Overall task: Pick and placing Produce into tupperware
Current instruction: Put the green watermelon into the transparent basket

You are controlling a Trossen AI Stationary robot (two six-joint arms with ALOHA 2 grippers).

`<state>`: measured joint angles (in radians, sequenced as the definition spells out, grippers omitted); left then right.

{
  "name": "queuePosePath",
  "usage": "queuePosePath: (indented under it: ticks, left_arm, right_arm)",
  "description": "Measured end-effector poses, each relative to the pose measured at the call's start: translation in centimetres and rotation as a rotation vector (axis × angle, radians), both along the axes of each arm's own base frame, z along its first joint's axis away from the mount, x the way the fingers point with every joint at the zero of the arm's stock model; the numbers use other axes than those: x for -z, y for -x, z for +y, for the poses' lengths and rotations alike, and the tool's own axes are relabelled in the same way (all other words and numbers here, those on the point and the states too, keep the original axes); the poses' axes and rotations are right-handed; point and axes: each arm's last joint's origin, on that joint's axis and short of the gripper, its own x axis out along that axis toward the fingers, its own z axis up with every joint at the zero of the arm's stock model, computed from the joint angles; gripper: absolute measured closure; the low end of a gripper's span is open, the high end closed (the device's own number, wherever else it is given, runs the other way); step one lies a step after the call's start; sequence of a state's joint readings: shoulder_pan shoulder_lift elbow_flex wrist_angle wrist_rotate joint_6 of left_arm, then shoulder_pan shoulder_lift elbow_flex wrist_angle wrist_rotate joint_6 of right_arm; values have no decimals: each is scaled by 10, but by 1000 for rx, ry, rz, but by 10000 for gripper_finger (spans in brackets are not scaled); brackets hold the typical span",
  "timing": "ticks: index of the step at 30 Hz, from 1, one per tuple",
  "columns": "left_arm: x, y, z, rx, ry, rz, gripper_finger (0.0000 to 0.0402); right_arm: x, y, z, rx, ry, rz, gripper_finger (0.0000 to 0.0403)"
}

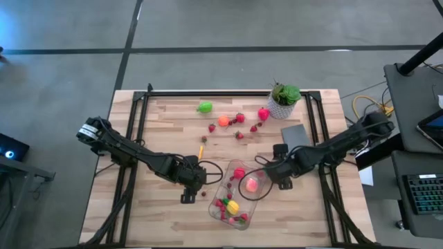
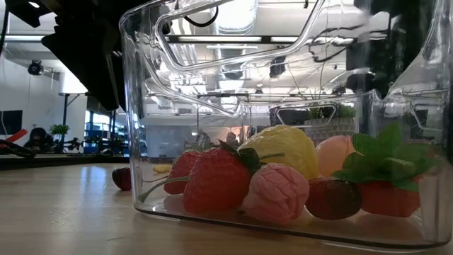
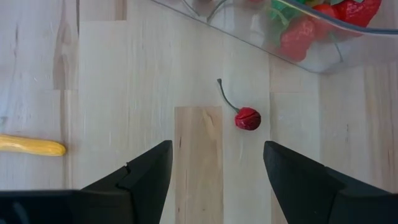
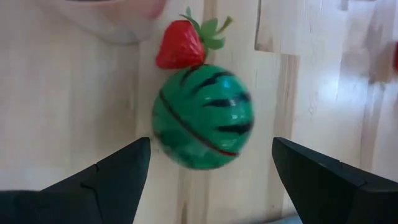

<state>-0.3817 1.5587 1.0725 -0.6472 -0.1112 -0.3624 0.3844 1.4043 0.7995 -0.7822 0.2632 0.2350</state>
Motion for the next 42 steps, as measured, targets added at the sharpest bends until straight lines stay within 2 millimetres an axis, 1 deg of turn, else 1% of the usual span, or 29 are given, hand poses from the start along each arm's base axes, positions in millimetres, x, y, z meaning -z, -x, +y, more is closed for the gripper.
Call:
queuePosePath:
  ticks: [5,9,12,15,18,22,25,28,33,38,42]
  left_arm:
    - [0,0,0,0,-1,1,164]
    - [1,1,1,-6,-15,6,164]
    - [1,1,1,-12,-31,9,164]
    - [1,1,1,-12,-31,7,164]
    - [1,1,2,-12,-31,7,164]
    - [1,1,2,-13,-31,7,164]
    - [1,1,2,-13,-31,7,164]
    - [1,1,2,-13,-31,7,164]
    - [1,1,2,-16,-30,7,164]
    - [1,2,2,-35,-20,15,164]
    - [1,2,2,-34,-21,17,164]
  right_arm:
    - [-1,-2,-1,-38,96,12,74]
    - [-5,-6,-1,-29,121,-22,74]
    - [-10,-9,0,-20,112,-44,74]
    - [-13,-11,2,31,87,-74,74]
    - [-13,-12,1,72,45,-75,74]
    - [-11,-13,-1,92,-52,-48,74]
    - [-11,-14,-1,105,-63,-50,74]
    - [-12,-15,-1,170,-83,-65,74]
    - [-13,-15,-2,337,-95,-108,74]
    - [-13,-15,-3,294,-50,-121,67]
    - [-13,-16,-2,287,-50,-123,42]
